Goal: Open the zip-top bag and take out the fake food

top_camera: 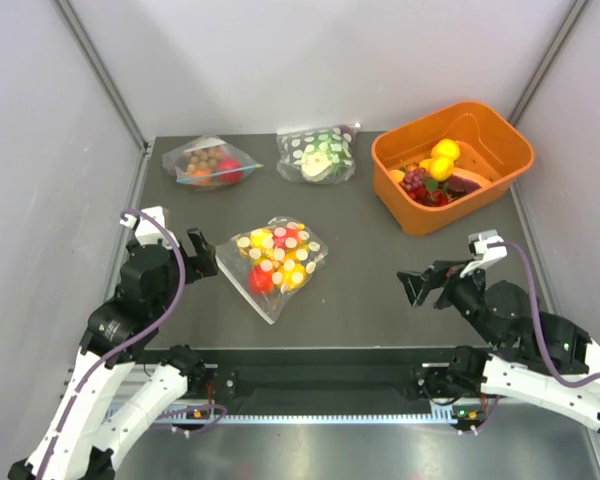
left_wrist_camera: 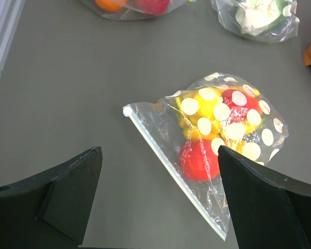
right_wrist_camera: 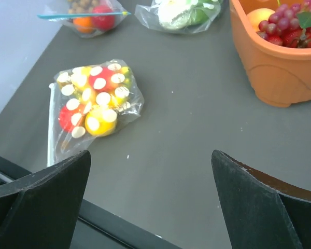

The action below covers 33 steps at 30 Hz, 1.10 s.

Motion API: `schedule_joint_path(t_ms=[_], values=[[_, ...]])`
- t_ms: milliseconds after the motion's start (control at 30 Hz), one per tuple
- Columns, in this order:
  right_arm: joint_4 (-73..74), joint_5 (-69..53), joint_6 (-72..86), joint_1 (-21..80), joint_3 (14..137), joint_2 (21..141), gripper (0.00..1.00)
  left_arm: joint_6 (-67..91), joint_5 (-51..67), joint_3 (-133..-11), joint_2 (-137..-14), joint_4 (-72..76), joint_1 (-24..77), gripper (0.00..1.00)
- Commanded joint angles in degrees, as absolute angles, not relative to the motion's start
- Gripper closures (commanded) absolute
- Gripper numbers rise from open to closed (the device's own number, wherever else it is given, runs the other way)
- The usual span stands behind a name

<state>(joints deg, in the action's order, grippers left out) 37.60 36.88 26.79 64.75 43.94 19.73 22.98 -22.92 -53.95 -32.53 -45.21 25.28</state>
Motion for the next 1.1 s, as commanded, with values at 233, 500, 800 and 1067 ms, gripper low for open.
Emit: schedule_joint_path(t_ms=[233, 500, 800, 1067], values=[[39.90, 39.64, 26.89, 65.48, 46.50, 23.55, 0.00, 18.81, -19.35, -51.24, -36.46, -36.13, 25.40, 0.01], [35.78, 42.71, 25.84, 65.39, 43.86, 24.77, 0.00, 20.04, -12.75, -53.43, -50.34, -23.58, 25.84, 0.04], [30.59, 41.84, 27.24, 65.48, 42.72, 29.09, 0.00, 22.84, -13.70, -68.19, -81.95, -8.54, 30.59, 0.02], [29.18, 37.44, 29.00, 65.39, 40.17, 26.63, 0.00, 26.37, -22.75, -85.15, -104.22, -4.13, 30.32, 0.01]])
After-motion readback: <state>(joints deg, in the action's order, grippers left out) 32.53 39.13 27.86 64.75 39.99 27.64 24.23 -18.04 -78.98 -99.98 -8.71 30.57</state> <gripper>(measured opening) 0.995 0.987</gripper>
